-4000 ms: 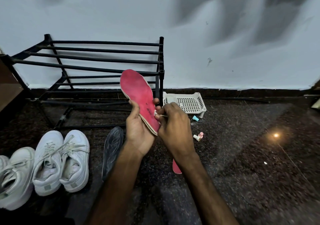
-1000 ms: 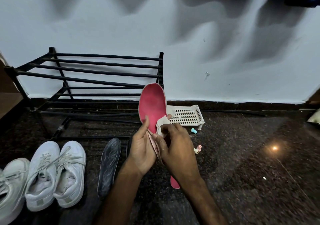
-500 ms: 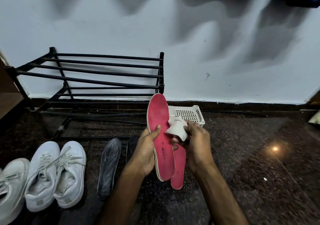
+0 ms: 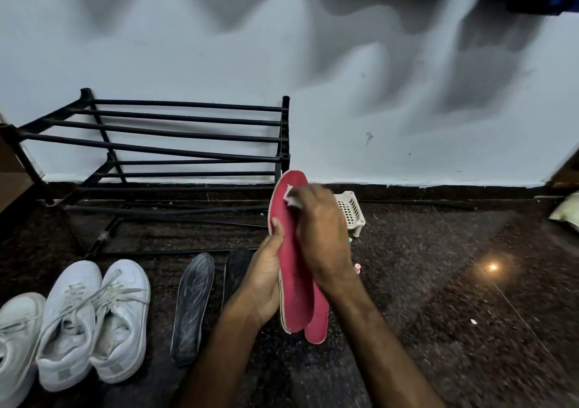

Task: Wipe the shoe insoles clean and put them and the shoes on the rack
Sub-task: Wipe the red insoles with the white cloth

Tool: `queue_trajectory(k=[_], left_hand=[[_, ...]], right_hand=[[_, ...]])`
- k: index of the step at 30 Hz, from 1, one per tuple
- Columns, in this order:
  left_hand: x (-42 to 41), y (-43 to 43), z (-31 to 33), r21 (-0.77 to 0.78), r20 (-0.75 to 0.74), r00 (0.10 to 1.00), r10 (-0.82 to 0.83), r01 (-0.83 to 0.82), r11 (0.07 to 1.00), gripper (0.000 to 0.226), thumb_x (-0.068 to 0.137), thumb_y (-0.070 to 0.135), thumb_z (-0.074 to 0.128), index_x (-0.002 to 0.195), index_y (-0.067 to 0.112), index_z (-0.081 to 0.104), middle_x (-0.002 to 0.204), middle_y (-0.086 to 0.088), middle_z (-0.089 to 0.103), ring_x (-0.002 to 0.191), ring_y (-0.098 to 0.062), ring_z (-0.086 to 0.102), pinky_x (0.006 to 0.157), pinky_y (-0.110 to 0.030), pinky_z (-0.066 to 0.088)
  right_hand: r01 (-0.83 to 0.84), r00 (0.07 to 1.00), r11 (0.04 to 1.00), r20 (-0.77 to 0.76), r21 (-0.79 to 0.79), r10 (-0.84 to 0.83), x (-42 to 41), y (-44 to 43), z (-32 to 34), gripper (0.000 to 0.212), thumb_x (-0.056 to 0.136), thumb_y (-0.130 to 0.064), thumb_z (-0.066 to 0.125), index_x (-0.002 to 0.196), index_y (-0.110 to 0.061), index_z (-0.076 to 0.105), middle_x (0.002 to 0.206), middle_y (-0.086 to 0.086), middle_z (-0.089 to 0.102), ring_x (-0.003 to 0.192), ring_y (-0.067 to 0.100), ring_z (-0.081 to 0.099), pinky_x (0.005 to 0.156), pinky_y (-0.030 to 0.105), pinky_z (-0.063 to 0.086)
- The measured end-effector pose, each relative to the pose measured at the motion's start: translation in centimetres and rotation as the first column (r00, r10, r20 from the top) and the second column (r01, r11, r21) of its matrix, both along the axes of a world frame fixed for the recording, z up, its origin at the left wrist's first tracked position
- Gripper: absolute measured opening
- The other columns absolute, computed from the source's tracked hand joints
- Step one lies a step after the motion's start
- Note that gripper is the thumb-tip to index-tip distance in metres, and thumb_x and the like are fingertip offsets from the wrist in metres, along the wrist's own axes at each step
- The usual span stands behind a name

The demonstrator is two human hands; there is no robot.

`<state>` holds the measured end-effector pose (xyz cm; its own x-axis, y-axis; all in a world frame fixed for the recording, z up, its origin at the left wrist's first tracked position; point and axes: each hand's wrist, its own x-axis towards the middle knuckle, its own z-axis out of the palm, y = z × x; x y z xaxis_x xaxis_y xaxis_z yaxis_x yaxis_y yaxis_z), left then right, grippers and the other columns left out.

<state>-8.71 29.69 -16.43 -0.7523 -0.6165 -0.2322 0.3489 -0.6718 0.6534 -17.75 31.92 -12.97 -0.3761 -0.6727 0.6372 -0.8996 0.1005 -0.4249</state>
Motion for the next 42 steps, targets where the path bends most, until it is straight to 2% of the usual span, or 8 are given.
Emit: queue_trajectory(k=[4, 10, 14, 18, 23, 29, 37, 42], left_hand=[[0.1, -0.2, -0.5, 0.083, -0.017, 1.0, -0.007, 0.009, 0.997, 0.059, 0.099, 0.053, 0.032, 0.136, 0.013, 0.054, 0.133, -0.014, 0.061, 0.126, -0.026, 0.055, 0.114, -0.041, 0.034], [-0.2, 0.0, -0.8, 0.199, -0.046, 0.997, 0.055, -0.045, 0.979, 0.058, 0.095, 0.053, 0.04, 0.105, 0.007, 0.073, 0.112, -0.01, 0.069, 0.107, -0.021, 0.064, 0.106, -0.032, 0.039], [0.1, -0.5, -0.8, 0.169, -0.008, 0.999, -0.037, 0.038, 0.985, 0.087, 0.092, 0.07, 0.026, 0.129, 0.0, 0.06, 0.134, -0.021, 0.058, 0.126, -0.03, 0.055, 0.112, -0.042, 0.036], [0.2, -1.1, -0.5, 0.19, -0.047, 0.998, -0.034, 0.043, 0.981, 0.092, 0.089, 0.074, 0.028, 0.096, -0.004, 0.075, 0.114, -0.026, 0.066, 0.094, -0.032, 0.07, 0.085, -0.043, 0.057], [0.0, -0.4, -0.1, 0.129, -0.04, 0.998, -0.049, 0.054, 0.99, 0.069, 0.094, 0.062, 0.032, 0.111, 0.004, 0.066, 0.088, -0.016, 0.074, 0.073, -0.025, 0.073, 0.058, -0.034, 0.059], [-0.3, 0.1, 0.3, 0.192, -0.076, 0.997, -0.011, 0.025, 0.981, 0.065, 0.095, 0.059, 0.035, 0.116, 0.007, 0.069, 0.113, -0.016, 0.071, 0.098, -0.027, 0.071, 0.086, -0.043, 0.058], [0.3, -1.8, -1.8, 0.309, -0.031, 0.999, -0.02, 0.029, 0.951, 0.094, 0.087, 0.076, 0.033, 0.102, -0.008, 0.073, 0.126, -0.019, 0.063, 0.133, -0.037, 0.046, 0.114, -0.047, 0.03], [0.6, -2.7, -2.3, 0.32, -0.002, 0.998, 0.063, -0.059, 0.946, 0.078, 0.091, 0.073, 0.028, 0.115, 0.009, 0.064, 0.127, -0.014, 0.065, 0.107, -0.05, 0.057, 0.099, -0.059, 0.034]], right_hand=[[-0.04, 0.985, 0.999, 0.165, -0.02, 0.043, 1.1, 0.4, -1.8, 0.022, 0.085, -0.009, 0.066, 0.106, -0.008, 0.072, 0.107, 0.004, 0.066, 0.096, 0.02, 0.06, 0.085, 0.03, 0.051], [-0.131, 0.957, 0.991, 0.262, 0.0, 0.127, 2.8, 2.6, -2.5, 0.029, 0.089, -0.022, 0.051, 0.103, -0.011, 0.074, 0.099, -0.001, 0.068, 0.09, 0.014, 0.064, 0.083, 0.03, 0.053], [-0.112, 0.961, 0.993, 0.258, 0.03, 0.1, 2.1, 4.1, -3.3, 0.038, 0.074, 0.01, 0.055, 0.097, -0.013, 0.074, 0.093, -0.003, 0.07, 0.085, 0.011, 0.063, 0.081, 0.028, 0.052], [-0.246, 0.917, 0.968, 0.337, 0.056, 0.213, 1.6, 5.6, -2.7, 0.044, 0.068, 0.014, 0.054, 0.091, -0.016, 0.077, 0.089, -0.006, 0.074, 0.083, 0.004, 0.067, 0.08, 0.02, 0.052], [-0.084, 0.869, 0.988, 0.476, -0.128, 0.135, -0.8, 4.3, 1.2, 0.035, 0.082, 0.01, 0.064, 0.099, -0.017, 0.077, 0.091, -0.009, 0.074, 0.083, 0.001, 0.068, 0.077, 0.02, 0.055], [-0.144, 0.981, 0.987, 0.139, 0.068, 0.133, 0.5, 0.3, 0.0, 0.033, 0.082, 0.004, 0.063, 0.11, -0.01, 0.074, 0.108, 0.004, 0.068, 0.102, 0.017, 0.06, 0.094, 0.022, 0.045], [-0.141, 0.963, 0.99, 0.234, 0.015, 0.134, 3.8, 4.2, -4.7, 0.047, 0.062, 0.015, 0.065, 0.097, -0.014, 0.077, 0.096, -0.001, 0.073, 0.089, 0.014, 0.066, 0.086, 0.02, 0.048], [-0.232, 0.929, 0.968, 0.317, 0.097, 0.191, 4.9, 5.5, -5.0, 0.033, 0.07, 0.002, 0.066, 0.094, -0.018, 0.077, 0.091, -0.004, 0.074, 0.084, 0.01, 0.068, 0.08, 0.026, 0.053]])
